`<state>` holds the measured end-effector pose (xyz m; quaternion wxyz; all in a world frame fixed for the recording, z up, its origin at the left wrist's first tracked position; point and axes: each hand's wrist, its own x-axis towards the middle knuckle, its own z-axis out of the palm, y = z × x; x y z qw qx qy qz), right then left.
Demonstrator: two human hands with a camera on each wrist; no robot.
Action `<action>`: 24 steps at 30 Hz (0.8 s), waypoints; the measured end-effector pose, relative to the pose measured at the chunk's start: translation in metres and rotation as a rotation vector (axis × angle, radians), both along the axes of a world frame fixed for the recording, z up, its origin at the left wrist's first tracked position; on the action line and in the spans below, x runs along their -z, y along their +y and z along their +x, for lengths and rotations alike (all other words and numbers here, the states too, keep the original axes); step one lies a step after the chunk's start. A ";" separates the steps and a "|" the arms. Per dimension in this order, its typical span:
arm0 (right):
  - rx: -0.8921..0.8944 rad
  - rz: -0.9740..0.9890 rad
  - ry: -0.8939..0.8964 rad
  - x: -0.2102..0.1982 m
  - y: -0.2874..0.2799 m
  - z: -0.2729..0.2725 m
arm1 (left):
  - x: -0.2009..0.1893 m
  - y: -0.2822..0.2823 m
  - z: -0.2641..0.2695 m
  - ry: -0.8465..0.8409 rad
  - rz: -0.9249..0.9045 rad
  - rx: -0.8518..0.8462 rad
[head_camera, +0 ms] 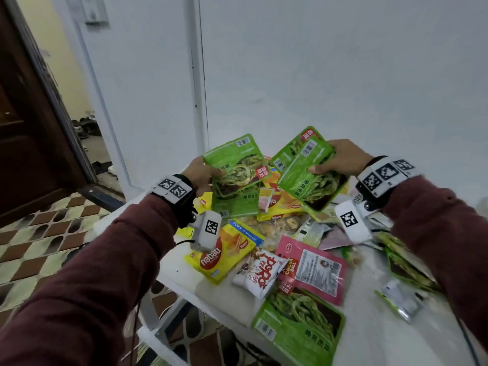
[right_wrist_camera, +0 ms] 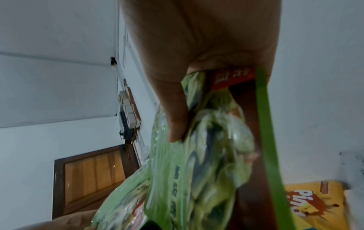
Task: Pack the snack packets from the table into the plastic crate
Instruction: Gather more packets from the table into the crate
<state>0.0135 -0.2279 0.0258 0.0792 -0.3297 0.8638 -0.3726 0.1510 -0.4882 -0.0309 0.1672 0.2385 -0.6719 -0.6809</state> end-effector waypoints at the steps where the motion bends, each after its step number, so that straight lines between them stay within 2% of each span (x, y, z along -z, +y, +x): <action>1: 0.005 0.048 -0.012 -0.004 0.006 0.007 | -0.005 0.001 0.003 0.027 0.024 0.052; 6: -0.039 0.291 -0.229 -0.005 0.039 0.057 | -0.014 0.017 0.022 0.096 0.183 0.412; 9: -0.089 0.503 -0.319 0.009 0.055 0.091 | 0.002 0.031 0.034 0.026 0.230 0.565; 13: -0.087 0.674 -0.466 0.038 0.062 0.141 | 0.054 0.038 0.025 -0.270 -0.009 0.656; 14: -0.083 0.751 -0.452 0.044 0.061 0.153 | 0.063 0.045 0.024 -0.344 -0.111 0.652; 16: 0.013 0.901 -0.383 0.062 0.058 0.169 | 0.055 0.069 0.043 -0.436 -0.316 0.645; 17: 0.053 0.896 -0.369 0.072 0.059 0.172 | 0.051 0.078 0.051 -0.479 -0.414 0.641; 20: 0.150 0.803 -0.347 0.094 0.059 0.172 | 0.056 0.093 0.051 -0.515 -0.480 0.671; 24: 0.164 0.773 -0.293 0.105 0.054 0.171 | 0.055 0.107 0.050 -0.560 -0.579 0.700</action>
